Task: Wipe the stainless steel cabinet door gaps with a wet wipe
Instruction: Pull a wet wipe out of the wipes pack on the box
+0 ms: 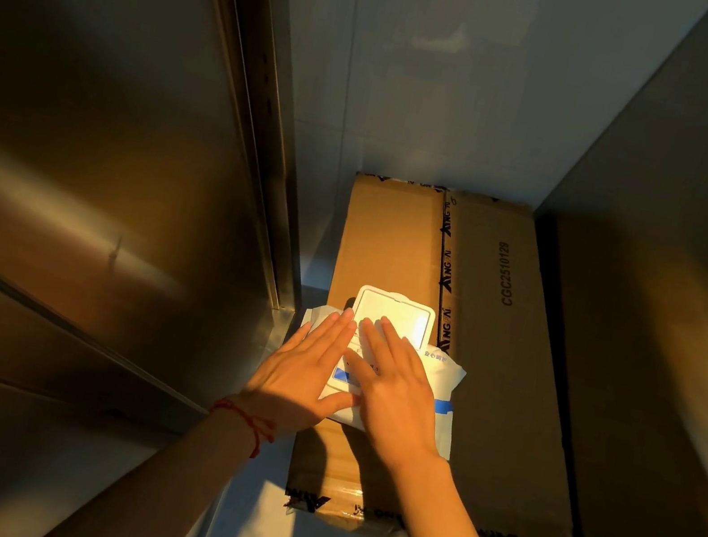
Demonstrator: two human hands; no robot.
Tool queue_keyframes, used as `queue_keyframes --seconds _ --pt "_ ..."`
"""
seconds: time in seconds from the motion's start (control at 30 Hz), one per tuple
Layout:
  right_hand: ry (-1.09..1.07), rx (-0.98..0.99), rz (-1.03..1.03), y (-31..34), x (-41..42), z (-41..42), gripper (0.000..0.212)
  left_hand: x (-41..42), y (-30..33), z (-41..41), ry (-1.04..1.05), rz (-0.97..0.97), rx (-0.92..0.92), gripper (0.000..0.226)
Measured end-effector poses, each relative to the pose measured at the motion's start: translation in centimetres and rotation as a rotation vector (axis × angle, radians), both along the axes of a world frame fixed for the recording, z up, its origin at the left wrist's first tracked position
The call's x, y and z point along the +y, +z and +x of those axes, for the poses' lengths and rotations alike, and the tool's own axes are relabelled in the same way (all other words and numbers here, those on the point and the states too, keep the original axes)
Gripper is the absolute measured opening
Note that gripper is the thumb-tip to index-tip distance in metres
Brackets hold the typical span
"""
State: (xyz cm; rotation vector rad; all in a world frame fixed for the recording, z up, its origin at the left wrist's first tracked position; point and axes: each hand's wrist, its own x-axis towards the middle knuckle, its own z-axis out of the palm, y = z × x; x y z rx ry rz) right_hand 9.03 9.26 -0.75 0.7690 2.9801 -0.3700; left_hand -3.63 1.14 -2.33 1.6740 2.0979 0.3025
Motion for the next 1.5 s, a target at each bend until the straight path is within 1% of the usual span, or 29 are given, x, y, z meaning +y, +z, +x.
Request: queue_keyframes --seconds 0.2,0.33,0.5,0.7,0.9,1.0,1.1,1.27,1.5 --pt "0.002 0.081 0.040 0.0 0.2 -0.4 0.043 -0.1 0.1 0.0 0.004 0.012 0.014 0.082" --pt "-0.020 0.079 0.101 0.8 0.2 -0.6 0.036 -0.1 0.1 0.0 0.006 0.010 0.011 0.082" --pt "-0.039 0.164 0.149 1.1 0.1 -0.7 0.040 -0.1 0.0 0.1 0.011 0.030 0.019 0.080" --pt "-0.014 0.179 0.202 1.0 0.2 -0.7 0.043 -0.2 0.1 0.2 0.018 0.039 0.002 0.078" --pt "-0.029 0.164 0.162 0.6 0.3 -0.2 0.052 -0.1 0.0 0.1 0.015 0.048 0.013 0.080" --pt "-0.015 0.246 0.211 0.1 0.3 0.5 0.061 0.0 -0.1 0.1 0.011 0.032 0.014 0.079" --pt "-0.015 0.311 0.235 -0.2 0.2 0.6 0.063 0.0 -0.1 0.2 0.012 0.037 0.012 0.079" --pt "-0.070 0.404 0.215 -0.7 0.0 0.8 0.055 -0.2 -0.1 0.2 0.018 0.044 -0.007 0.080" --pt "-0.124 0.452 0.144 -1.3 -0.5 2.0 0.063 -0.1 -0.3 0.0 0.016 0.020 -0.024 0.082"
